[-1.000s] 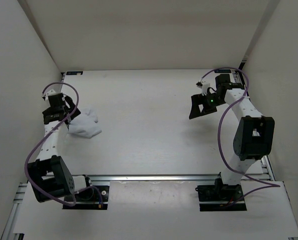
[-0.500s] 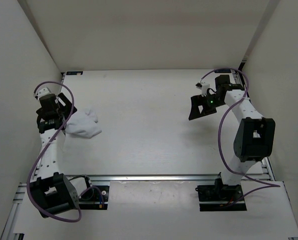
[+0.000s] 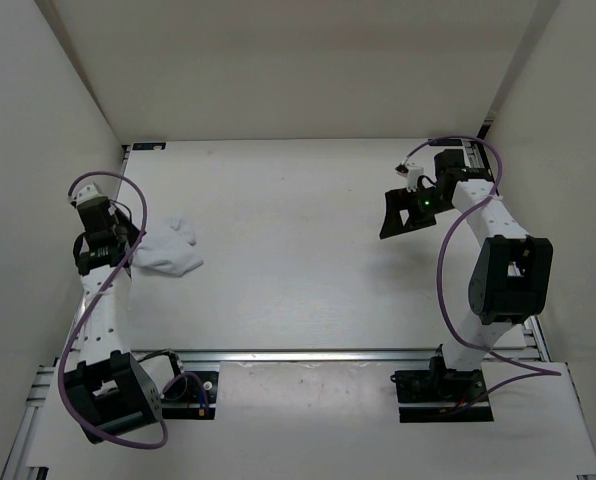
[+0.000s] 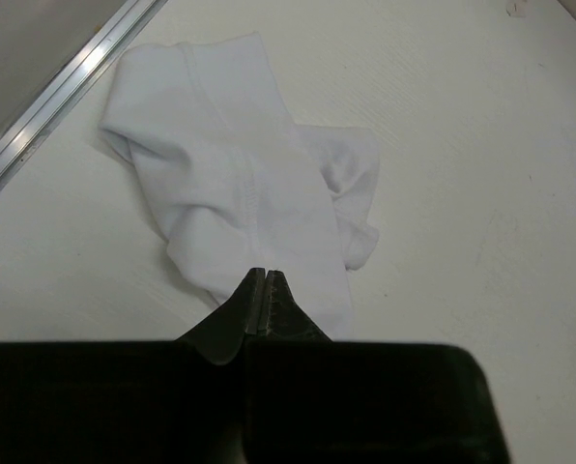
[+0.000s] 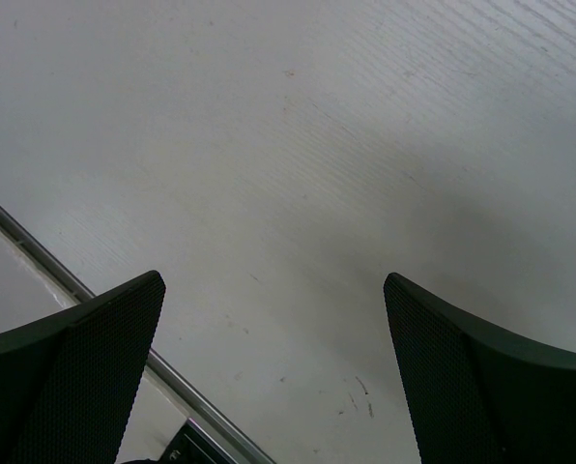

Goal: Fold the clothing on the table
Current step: Grab the skirt from the pile

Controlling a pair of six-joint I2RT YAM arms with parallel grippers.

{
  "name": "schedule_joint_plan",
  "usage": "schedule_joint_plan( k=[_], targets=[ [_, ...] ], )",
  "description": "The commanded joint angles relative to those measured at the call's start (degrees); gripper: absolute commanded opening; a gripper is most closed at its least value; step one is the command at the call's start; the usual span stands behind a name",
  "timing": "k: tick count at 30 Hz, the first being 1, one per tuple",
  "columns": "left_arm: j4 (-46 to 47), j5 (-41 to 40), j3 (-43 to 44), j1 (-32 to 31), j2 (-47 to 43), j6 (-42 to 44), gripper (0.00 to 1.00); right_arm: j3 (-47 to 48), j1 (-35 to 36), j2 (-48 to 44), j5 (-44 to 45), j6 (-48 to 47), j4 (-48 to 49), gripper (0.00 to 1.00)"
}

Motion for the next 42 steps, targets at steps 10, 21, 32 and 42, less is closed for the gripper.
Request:
schedule_joint_plan(
  k=[10,21,32,42],
  targets=[
    [5.13,2.17,-2.38,-0.65,-4.34,1.45,0.99,-0.42,-0.55,-1.93,-2.40,0.70,0.96,0.99],
    [-4.00,-7.07,10.70,-2.86,16.30,3.58,0.77,0.80,-0.11,-1.31,-2.49,0.87,0.43,0.99],
    [-9.80,-6.01,23.80,-8.31,37.13,1.20,0.00,1.33,-1.34,-0.61,-1.08,-0.01,0.17,0.99],
    [-10.68,-6.80,28.46,-9.27,43.73,3.39,0.87,2.47,-1.69,0.62,-0.20,-0.71,-0.80,0.99]
  ],
)
